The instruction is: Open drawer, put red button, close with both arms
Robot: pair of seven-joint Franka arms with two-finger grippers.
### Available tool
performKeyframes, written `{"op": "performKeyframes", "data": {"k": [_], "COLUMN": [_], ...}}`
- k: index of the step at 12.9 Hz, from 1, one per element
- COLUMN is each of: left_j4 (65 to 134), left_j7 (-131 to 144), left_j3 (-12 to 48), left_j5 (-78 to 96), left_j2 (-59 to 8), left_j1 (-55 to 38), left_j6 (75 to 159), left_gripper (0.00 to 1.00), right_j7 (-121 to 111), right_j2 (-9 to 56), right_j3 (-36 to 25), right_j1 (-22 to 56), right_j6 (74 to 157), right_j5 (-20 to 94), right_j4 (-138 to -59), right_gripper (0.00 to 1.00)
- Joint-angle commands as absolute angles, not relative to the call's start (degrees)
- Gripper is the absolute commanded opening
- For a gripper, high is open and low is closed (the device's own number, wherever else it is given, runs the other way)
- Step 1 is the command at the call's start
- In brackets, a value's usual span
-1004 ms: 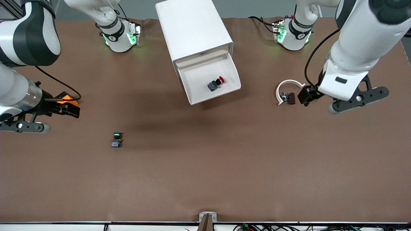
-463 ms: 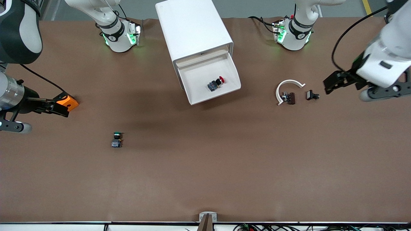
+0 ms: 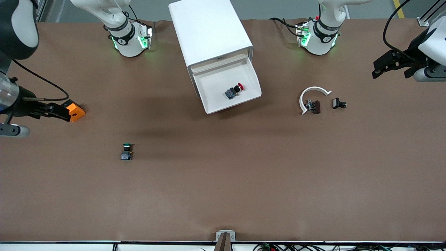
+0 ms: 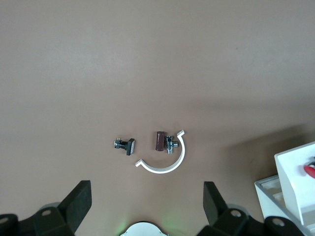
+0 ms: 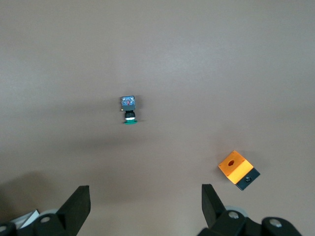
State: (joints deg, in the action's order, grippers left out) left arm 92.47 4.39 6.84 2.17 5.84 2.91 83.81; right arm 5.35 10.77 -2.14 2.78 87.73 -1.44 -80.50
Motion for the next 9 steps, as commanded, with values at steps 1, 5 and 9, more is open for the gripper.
{"op": "performKeyframes", "data": {"k": [1, 5, 9], "left_j4": [97.6, 97.1, 97.6], "left_j7": [3.3, 4.1, 5.8], "left_j3": [6.9, 7.1, 7.8], "left_j5": [3.3, 2.6, 2.6], "left_j2": [9.7, 9.0, 4.2], "left_j1": [3.6, 3.5, 2.9], "left_j6": [86.2, 88.1, 95.3], "left_gripper": [1.00, 1.00, 1.00], "right_j7": [3.2, 3.2, 4.0], "right_j2": [8.4, 8.9, 6.2], "right_j3": [-1.5, -1.5, -3.5], "right_j1": [1.6, 2.2, 2.2], "right_j6": [87.0, 84.8, 85.3], "right_j5": [-1.7, -2.8, 0.1], "right_j4": [-80.8, -80.4, -82.1], "right_gripper": [1.00, 1.00, 1.00]}}
